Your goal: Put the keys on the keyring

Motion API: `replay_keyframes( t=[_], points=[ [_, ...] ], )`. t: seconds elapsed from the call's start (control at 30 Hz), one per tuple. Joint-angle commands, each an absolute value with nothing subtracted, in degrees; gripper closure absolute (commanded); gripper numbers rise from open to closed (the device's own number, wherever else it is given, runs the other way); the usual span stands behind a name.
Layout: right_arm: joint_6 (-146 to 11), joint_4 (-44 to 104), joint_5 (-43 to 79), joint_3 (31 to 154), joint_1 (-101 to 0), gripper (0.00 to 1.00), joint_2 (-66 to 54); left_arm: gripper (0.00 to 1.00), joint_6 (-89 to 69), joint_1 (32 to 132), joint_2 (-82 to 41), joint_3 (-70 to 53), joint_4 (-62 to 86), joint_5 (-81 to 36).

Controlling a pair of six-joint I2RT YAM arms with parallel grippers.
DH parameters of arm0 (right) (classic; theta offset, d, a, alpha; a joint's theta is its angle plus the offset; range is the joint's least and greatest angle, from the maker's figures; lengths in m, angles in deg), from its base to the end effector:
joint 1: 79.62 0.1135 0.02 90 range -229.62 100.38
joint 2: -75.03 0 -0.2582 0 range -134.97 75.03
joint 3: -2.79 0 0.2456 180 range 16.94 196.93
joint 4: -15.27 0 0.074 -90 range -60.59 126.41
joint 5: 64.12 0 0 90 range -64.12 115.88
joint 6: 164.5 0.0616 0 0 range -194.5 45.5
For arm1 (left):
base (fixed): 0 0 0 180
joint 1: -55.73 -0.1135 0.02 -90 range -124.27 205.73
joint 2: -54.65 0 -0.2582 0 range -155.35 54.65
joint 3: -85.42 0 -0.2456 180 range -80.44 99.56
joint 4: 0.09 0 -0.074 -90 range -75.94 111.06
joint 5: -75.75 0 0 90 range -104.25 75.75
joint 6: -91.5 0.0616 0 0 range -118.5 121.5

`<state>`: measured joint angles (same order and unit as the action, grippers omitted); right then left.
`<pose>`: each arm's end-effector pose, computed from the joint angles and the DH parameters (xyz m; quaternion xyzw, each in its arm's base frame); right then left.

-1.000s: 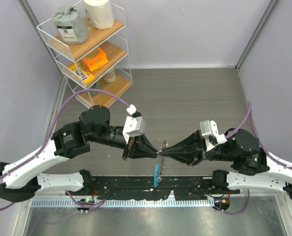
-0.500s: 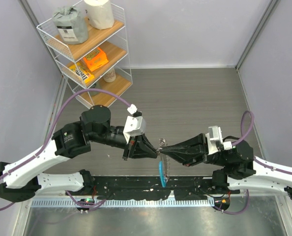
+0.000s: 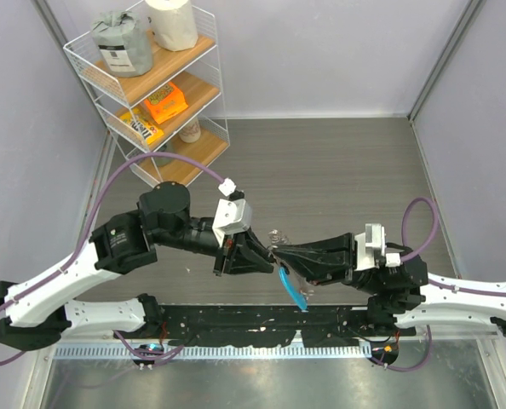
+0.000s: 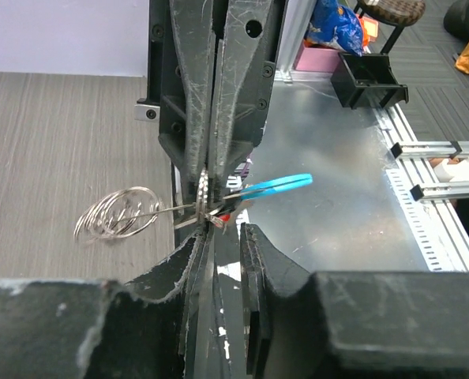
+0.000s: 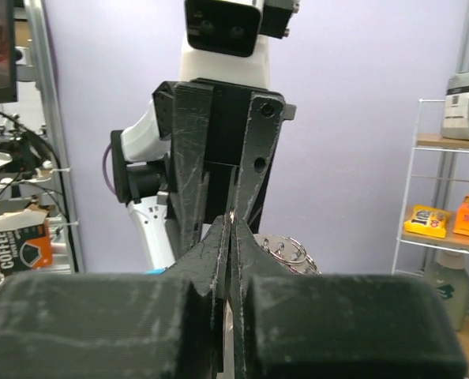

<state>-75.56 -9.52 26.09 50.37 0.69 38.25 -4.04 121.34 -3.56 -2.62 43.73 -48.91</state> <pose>0.0279 0.1623 0.3930 -0.2968 0.3477 0.5666 0.6856 0.0552 -0.2066 0.4476 0.5318 0.5376 -0.5424 0.3659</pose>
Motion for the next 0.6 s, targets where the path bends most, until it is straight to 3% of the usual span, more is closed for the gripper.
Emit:
replay_keyframes(
  t=[0.0, 0.17, 0.57],
  points=[
    [-78.72, -14.62, 31.15, 51.47, 1.06, 0.94, 38.9, 0.7, -3.77, 121.47, -1.78, -2.3, 43.15, -45.82],
    [-80.65, -8.91, 36.15, 53.49, 1.06, 0.94, 39.61, 0.57, -2.63, 121.47, 3.23, -4.49, 43.68, -36.86],
    [-86.19, -0.03, 45.11, 52.45, 1.06, 0.94, 42.15, 0.56, -2.89, 121.47, 14.22, -11.61, 43.33, -26.91]
  ],
)
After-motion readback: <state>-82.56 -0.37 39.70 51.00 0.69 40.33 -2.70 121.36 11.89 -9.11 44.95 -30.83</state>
